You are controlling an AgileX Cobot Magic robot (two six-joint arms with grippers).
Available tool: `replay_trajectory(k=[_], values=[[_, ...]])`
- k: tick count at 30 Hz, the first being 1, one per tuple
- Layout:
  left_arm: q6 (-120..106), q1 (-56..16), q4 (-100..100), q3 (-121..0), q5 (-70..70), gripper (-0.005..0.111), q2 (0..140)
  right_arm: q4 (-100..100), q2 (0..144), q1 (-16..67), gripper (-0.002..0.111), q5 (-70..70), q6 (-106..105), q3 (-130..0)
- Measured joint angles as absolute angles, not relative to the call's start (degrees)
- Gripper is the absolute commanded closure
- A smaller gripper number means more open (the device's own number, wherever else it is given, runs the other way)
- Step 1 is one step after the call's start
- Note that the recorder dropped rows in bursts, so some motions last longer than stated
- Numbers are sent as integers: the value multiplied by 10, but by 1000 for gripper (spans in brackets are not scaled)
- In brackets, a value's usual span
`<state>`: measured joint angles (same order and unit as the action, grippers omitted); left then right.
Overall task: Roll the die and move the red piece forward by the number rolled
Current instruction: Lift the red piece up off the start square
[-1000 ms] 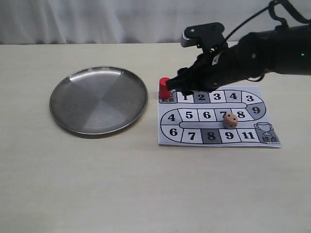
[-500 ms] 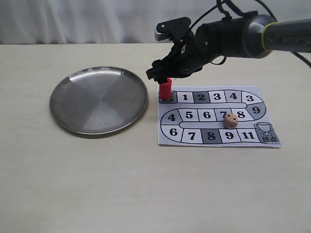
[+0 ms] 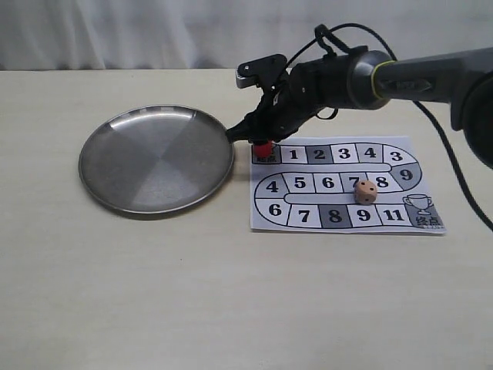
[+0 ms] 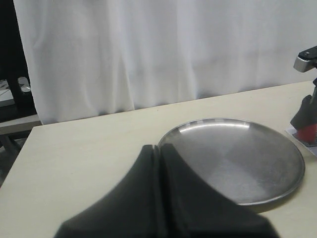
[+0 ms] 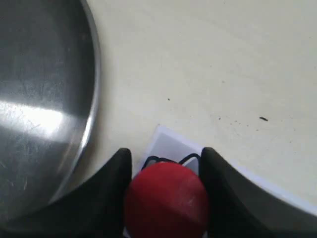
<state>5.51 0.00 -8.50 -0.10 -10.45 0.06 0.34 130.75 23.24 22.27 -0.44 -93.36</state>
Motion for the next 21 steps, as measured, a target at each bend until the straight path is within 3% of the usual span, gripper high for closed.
replay_trajectory(k=[3, 11, 21], values=[[55, 0, -85, -1, -105, 107, 1, 3, 1308, 232, 104, 224, -6, -935], [55, 0, -85, -1, -105, 107, 1, 8, 1299, 232, 104, 231, -6, -935], [55, 0, -85, -1, -105, 107, 1, -46, 1147, 213, 104, 287, 5, -938]])
